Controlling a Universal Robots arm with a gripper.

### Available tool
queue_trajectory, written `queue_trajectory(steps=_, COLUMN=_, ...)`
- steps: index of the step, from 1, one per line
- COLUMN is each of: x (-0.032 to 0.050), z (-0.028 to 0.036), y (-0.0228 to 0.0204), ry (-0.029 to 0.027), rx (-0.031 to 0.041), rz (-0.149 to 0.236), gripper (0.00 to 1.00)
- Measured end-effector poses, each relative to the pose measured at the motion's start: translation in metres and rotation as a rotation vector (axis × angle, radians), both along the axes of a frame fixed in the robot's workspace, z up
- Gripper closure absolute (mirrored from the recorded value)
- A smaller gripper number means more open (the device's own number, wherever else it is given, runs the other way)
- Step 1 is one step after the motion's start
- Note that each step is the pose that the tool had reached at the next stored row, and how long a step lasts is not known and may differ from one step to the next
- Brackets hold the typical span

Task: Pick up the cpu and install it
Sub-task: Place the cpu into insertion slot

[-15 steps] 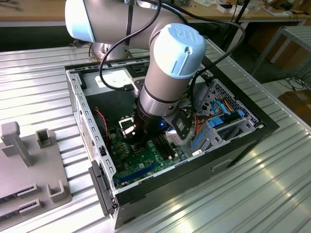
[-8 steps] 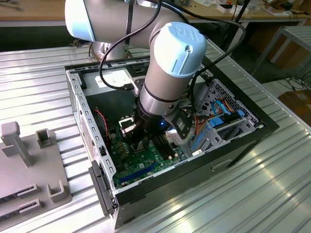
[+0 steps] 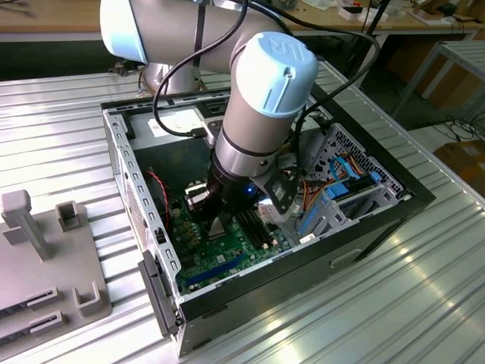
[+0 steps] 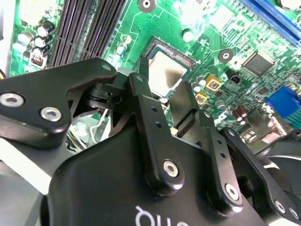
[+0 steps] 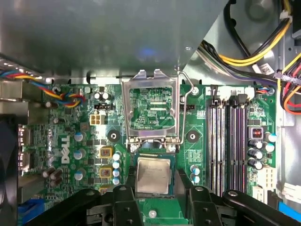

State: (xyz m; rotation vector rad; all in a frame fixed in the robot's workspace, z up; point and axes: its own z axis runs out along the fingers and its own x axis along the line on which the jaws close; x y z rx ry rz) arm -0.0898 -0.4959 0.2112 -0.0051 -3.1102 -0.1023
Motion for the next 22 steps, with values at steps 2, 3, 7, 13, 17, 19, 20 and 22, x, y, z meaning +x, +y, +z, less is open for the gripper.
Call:
queue_trajectory(steps=2, x=-0.0002, z=-0.002, y=0.0001, ry=0.0, rx=0.0, rz=-0.024, gripper=0.54)
queue_trajectory(steps=3, x=-0.0006, z=-0.0032, y=0.0001, ry=0.0001, rx=0.0, rz=-0.036, gripper=0.54)
queue_trajectory(steps=7, x=-0.0043, z=-0.0055, y=0.0001, ry=0.0, rx=0.0014, rz=-0.039, gripper=0.54)
queue_trajectory(steps=13, x=-0.0037, z=-0.0069, y=0.0001, ry=0.0001, rx=0.0012, rz=-0.039, gripper=0.47)
queue_trajectory(steps=17, x=-0.0017, z=-0.0085, y=0.0001, ry=0.0001, rx=0.0012, rz=-0.04, gripper=0.47)
queue_trajectory(steps=19, x=-0.0014, z=-0.0102, y=0.0001, ry=0.0001, rx=0.0013, rz=-0.042, gripper=0.47)
queue_trajectory(steps=20, x=-0.0013, z=-0.0108, y=0.0001, ry=0.0001, rx=0.0012, rz=-0.042, gripper=0.47)
queue_trajectory(steps=22, x=-0.0011, z=-0.0123, y=-0.0001, ry=0.0005, rx=0.0003, rz=-0.043, gripper=0.55)
